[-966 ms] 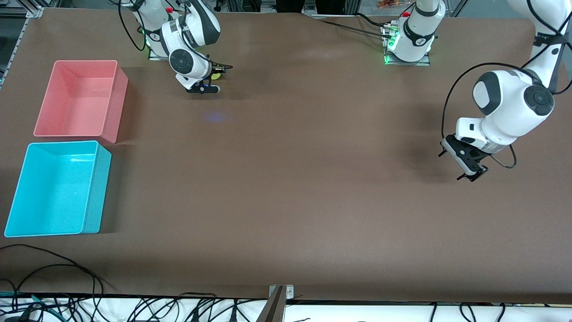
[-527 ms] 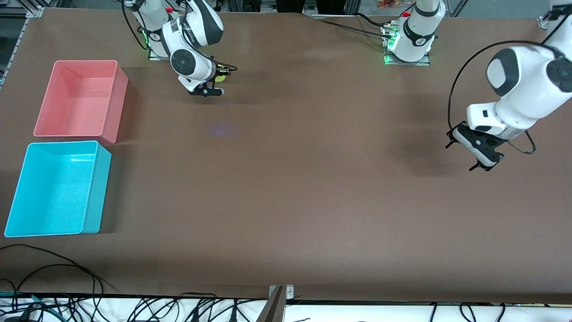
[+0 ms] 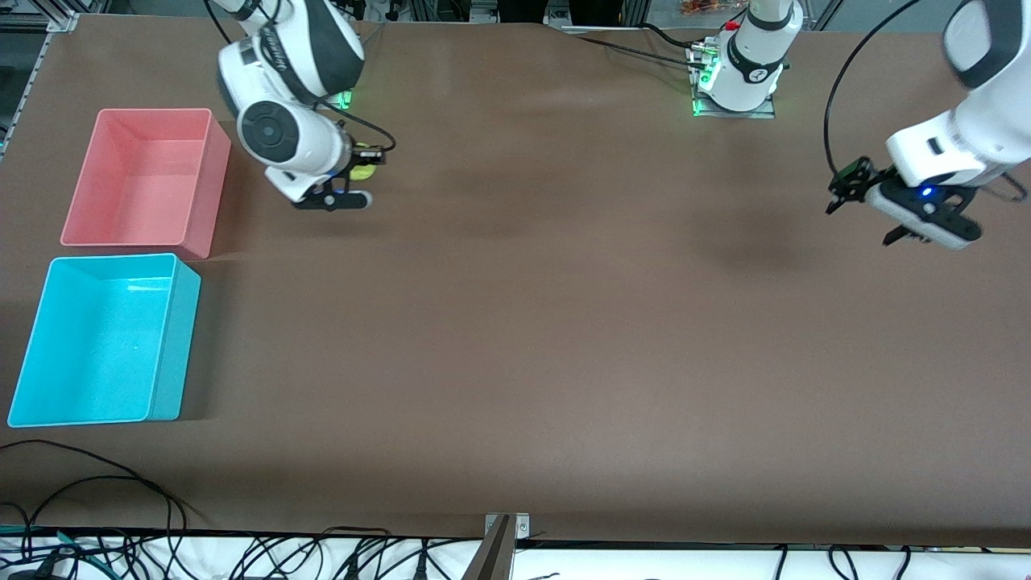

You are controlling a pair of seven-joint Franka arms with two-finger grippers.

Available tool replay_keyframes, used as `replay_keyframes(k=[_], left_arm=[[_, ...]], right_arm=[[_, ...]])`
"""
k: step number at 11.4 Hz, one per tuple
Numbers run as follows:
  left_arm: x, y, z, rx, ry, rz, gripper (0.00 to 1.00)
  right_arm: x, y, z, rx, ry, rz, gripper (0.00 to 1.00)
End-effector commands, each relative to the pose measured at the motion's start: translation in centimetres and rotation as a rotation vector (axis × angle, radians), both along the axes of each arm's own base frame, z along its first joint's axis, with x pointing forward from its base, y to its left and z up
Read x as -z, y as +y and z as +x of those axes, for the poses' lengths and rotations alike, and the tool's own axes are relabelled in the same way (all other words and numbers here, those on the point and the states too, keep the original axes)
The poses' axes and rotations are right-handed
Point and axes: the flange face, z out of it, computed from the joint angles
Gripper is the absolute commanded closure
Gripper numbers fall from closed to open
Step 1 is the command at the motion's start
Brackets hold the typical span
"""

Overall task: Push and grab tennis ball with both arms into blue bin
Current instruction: 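Carry the ball over the blue bin while the left gripper returns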

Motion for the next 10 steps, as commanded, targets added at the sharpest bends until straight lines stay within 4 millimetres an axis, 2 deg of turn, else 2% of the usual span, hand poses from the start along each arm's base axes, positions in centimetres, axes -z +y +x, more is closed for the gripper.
replay_keyframes(k=[1,2,4,7,10], left_arm=[[-5.7,-1.1,-0.3,-0.159,0.048,0.086,0.0],[-6.9,-1.3,-0.5,-0.199,0.063,0.092,0.0],[-9.0,-1.5,-1.1,-0.262,0.087,0.096,0.0],[-12.3,-1.6,-2.0,-0.369,0.118,0.102,0.0],[-13.8,-2.6,-1.2,-0.444,0.111,0.088,0.0]], right_arm=[[-5.2,-3.6,8.1,-0.08,-0.029,-0.033,0.73],[-6.2,-6.0,10.2,-0.108,-0.06,-0.018,0.73],[-7.5,-12.2,13.6,-0.138,-0.098,0.009,0.73],[-7.2,-20.5,17.3,-0.219,-0.129,-0.035,0.73],[-5.6,-26.0,20.0,-0.319,-0.202,-0.081,0.73]])
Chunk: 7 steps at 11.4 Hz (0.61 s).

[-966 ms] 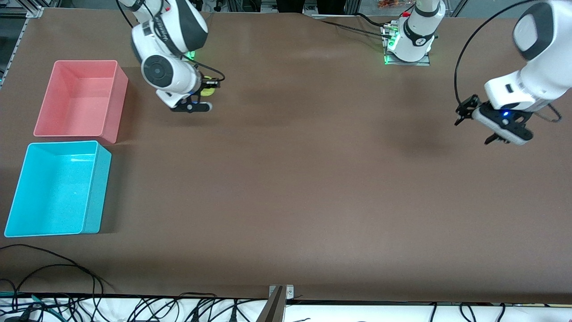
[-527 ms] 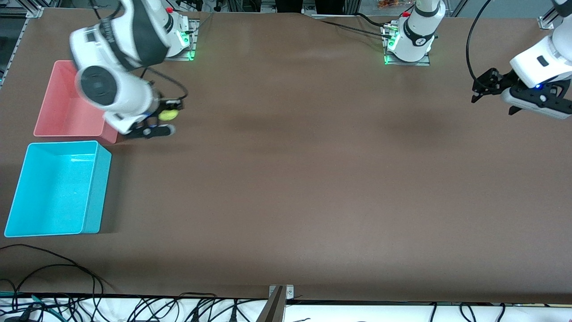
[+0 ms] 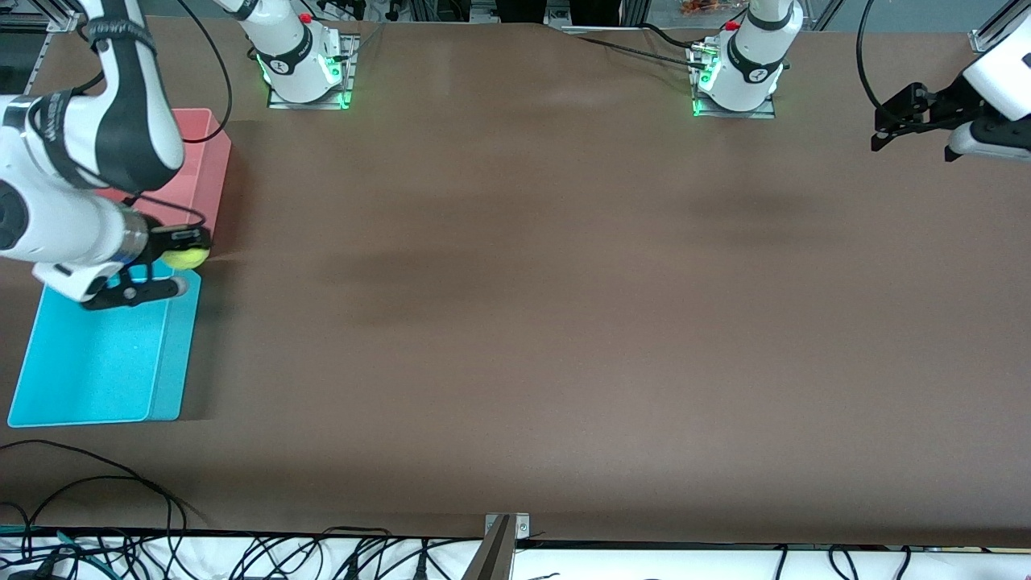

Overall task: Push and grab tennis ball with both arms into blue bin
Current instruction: 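Carry the ball over the blue bin while the left gripper returns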

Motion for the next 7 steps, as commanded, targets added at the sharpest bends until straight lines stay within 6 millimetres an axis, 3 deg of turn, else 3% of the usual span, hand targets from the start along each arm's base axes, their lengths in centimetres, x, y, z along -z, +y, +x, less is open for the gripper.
replay_keyframes(k=[1,2,4,7], left_arm=[[-2.2,-1.1,1.7,-0.055,-0.017,0.01,0.0],[-2.8,-2.3,1.6,-0.034,-0.023,0.011,0.0],[-2.4,-1.8,2.0,-0.055,-0.012,0.005,0.0],[-2.0,-1.0,2.4,-0.07,0.007,0.005,0.0]], right_arm=[[1.6,-5.2,2.9,-0.127,-0.061,-0.037,0.73],[2.7,-8.5,3.1,-0.138,-0.06,-0.025,0.73],[5.2,-13.9,3.0,-0.21,-0.046,0.014,0.73],[9.5,-17.8,2.8,-0.238,-0.051,0.136,0.73]])
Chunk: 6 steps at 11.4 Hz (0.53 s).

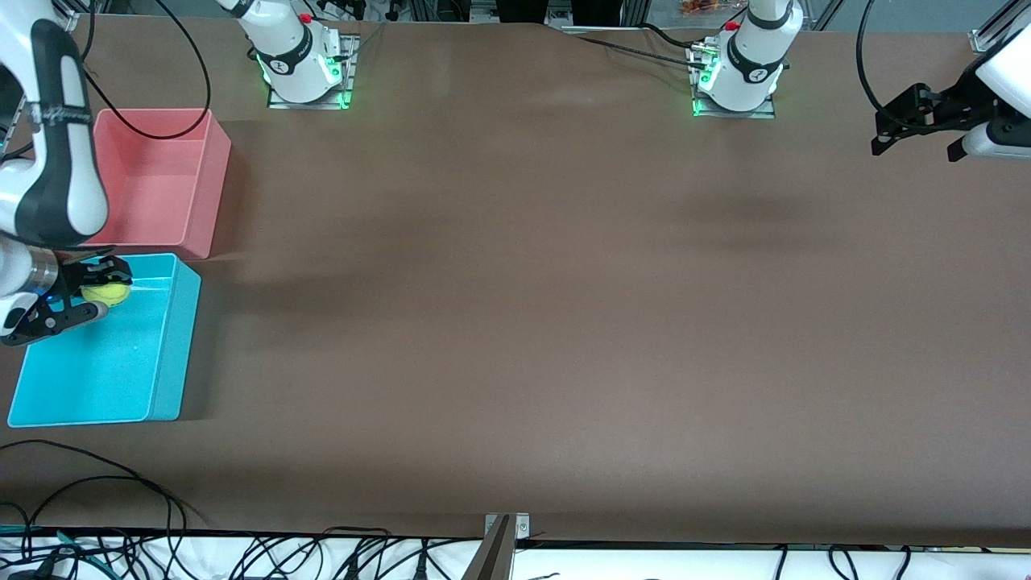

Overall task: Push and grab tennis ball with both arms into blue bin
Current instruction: 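Lower the right gripper into the blue bin and open it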

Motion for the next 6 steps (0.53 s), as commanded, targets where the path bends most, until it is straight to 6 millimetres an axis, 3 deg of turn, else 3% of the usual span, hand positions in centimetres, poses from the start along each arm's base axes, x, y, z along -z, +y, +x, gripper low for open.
replay_keyframes(k=[1,4,6], left_arm=[[0.2,0.7,1.0,-0.02,0.027,0.008,0.0],[0.3,1.6,1.2,-0.032,0.031,0.002,0.0],[0.2,1.4,1.2,-0.023,0.028,0.002,0.0]], right_arm=[[4.0,-3.0,0.2,-0.031,0.021,0.107,0.73],[8.5,-6.2,-0.8,-0.044,0.044,0.176,0.73],[10.2,-7.0,-0.7,-0.059,0.032,0.176,0.7]])
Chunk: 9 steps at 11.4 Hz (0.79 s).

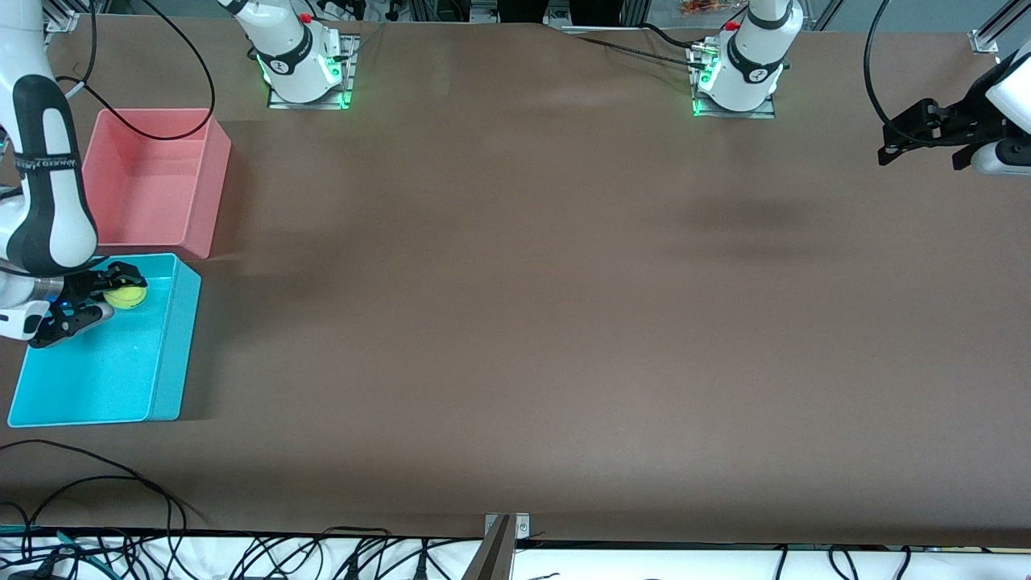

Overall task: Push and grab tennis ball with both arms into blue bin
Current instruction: 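Lower the right gripper into the blue bin and open it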

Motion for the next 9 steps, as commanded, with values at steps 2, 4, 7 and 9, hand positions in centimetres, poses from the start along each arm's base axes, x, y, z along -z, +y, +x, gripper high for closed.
replay_keyframes(k=[2,4,7,9], left_arm=[[-0.8,-0.1,0.4,0.005,-0.005,-0.005,0.0],[-0.6,0.1,1.1,-0.008,-0.021,-0.059,0.0],[-1.6,0.2,2.2,-0.015,-0.127,-0.067,0.0],[-1.6,0.5,2.4,-0.026,-0.138,-0.095,0.0]], right_arm=[[3.5,-1.0,0.7,-0.021,-0.014,0.024,0.67],[4.5,-0.7,0.5,0.013,-0.01,0.065,0.46],[4.4,-1.0,0.4,0.034,-0.014,0.08,0.0],[2.7,-1.1,0.7,0.043,-0.037,0.075,0.0]])
